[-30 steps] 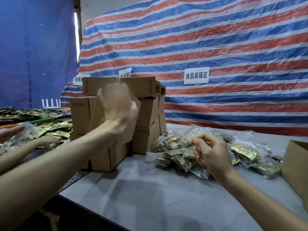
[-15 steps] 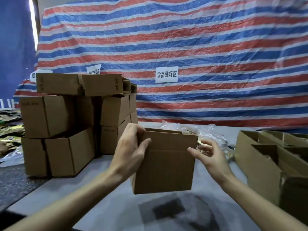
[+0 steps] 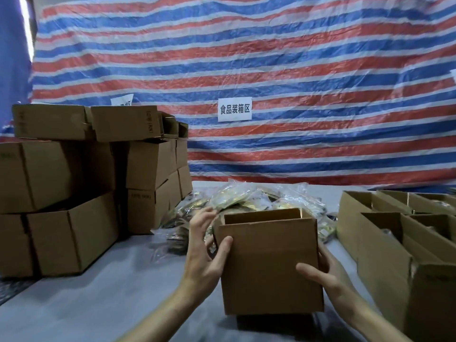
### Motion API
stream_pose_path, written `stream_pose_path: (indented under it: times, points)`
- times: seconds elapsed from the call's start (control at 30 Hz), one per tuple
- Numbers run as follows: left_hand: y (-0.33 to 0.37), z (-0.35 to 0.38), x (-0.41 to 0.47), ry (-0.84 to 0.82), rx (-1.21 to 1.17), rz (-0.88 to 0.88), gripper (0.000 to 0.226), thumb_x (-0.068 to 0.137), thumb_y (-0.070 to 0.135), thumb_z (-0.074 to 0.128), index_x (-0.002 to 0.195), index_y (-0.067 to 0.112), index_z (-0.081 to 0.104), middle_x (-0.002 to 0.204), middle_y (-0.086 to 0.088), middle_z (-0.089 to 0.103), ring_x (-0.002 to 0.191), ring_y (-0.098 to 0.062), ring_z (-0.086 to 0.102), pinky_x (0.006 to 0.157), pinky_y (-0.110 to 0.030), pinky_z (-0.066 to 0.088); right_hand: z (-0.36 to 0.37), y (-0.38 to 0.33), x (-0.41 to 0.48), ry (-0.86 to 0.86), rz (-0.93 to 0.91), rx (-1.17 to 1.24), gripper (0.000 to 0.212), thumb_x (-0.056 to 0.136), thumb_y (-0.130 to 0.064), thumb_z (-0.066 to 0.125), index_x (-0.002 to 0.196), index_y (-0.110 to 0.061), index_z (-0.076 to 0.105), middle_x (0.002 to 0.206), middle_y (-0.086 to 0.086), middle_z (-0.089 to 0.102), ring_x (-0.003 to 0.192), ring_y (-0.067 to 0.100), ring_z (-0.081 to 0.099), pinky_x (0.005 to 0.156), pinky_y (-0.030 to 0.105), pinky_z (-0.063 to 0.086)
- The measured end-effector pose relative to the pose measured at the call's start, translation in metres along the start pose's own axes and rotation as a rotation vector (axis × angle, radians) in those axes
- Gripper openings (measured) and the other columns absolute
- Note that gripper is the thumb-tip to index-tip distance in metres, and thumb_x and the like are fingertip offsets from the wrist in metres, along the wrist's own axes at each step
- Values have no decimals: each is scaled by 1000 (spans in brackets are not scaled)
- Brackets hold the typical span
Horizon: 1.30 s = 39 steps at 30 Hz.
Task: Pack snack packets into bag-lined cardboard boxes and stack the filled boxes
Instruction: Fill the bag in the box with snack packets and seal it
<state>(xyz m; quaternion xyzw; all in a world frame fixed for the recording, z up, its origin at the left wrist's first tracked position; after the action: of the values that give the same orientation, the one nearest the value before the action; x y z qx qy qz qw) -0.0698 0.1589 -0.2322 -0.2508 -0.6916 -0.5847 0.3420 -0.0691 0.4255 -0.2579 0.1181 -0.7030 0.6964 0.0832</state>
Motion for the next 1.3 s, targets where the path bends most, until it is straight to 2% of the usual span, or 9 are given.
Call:
stream_pose_path:
  times: [0.2, 0.33, 0.5, 0.67, 0.77, 0.93, 1.03, 1.17, 1.3]
  points:
    - [-59, 19, -28, -126, -234, -571, 123, 41, 78, 85, 145, 34, 37, 144, -6, 56, 129, -18, 57, 110, -39, 47, -13, 34, -2, 33, 5, 48, 100, 37, -38, 93, 129, -22, 56, 113, 5, 75, 102, 22, 72, 87, 41, 58]
    - [-83, 23, -36, -350, -163, -559, 80, 50, 66, 93, 122, 51, 61, 122, 4, 73, 112, -16, 70, 86, -29, 59, -17, 38, 0, -20, 18, 74, 97, 43, -38, 93, 131, -25, 53, 117, 2, 74, 106, 20, 71, 85, 38, 60]
    - [-76, 23, -39, -362, -161, -520, 83, 44, 64, 96, 118, 49, 61, 119, 5, 73, 97, -11, 74, 74, -23, 58, -20, 41, -5, -88, 20, 3, 101, 50, -18, 94, 138, -34, 46, 122, -3, 70, 109, 14, 70, 81, 28, 60]
    - [-63, 23, -37, -338, -89, -500, 73, 74, 72, 66, 129, 25, 58, 127, 4, 67, 119, -13, 63, 100, -38, 52, -36, 38, -3, -36, -33, 54, 96, 39, -30, 96, 127, -28, 59, 116, 4, 74, 105, 24, 72, 75, 31, 62]
    - [-72, 22, -32, -123, 185, -437, 28, 94, 34, 69, 118, 20, 61, 116, 1, 66, 113, -17, 61, 98, -25, 47, -40, 38, -3, 19, -73, 156, 80, 41, -34, 93, 117, -33, 69, 113, 5, 75, 101, 27, 73, 73, 33, 61]
    - [-85, 28, -26, -148, 500, -333, 28, 92, 9, 69, 117, 18, 60, 117, 0, 61, 99, -14, 57, 81, -13, 46, -40, 41, -2, 89, -55, 240, 51, 48, -44, 82, 98, -48, 73, 102, -5, 77, 85, 14, 74, 66, 28, 59]
    - [-84, 40, -15, -155, 647, -231, 23, 90, 10, 67, 112, 19, 64, 111, 2, 63, 98, -19, 59, 90, -37, 50, -44, 46, 0, 61, -67, 239, 65, 42, -41, 87, 106, -41, 74, 107, -1, 77, 92, 18, 74, 65, 27, 61]
    - [-76, 52, 11, -138, 897, -106, 13, 88, 17, 66, 85, 24, 56, 95, 0, 65, 91, -27, 62, 75, -35, 40, -45, 50, 3, -33, -45, 179, 95, 28, -37, 93, 119, -26, 70, 116, 11, 74, 104, 32, 72, 79, 43, 61]
    - [-89, 60, 23, -447, 1237, -106, 19, 96, 31, 53, 111, 20, 60, 114, -3, 63, 112, -26, 54, 93, -38, 39, -46, 48, 3, -56, -50, 133, 107, 25, -30, 91, 127, -13, 61, 114, 10, 74, 104, 28, 71, 75, 34, 61]
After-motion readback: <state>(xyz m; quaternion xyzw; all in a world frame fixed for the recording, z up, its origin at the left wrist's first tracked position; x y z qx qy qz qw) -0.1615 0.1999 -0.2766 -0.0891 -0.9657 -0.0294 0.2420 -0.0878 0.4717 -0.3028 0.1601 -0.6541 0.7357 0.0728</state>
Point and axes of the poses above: each hand's wrist, its own x-axis towards the middle knuckle, its own z-axis out of the palm, y = z × x, the point moved 2 cm from there along x, towards the middle knuckle
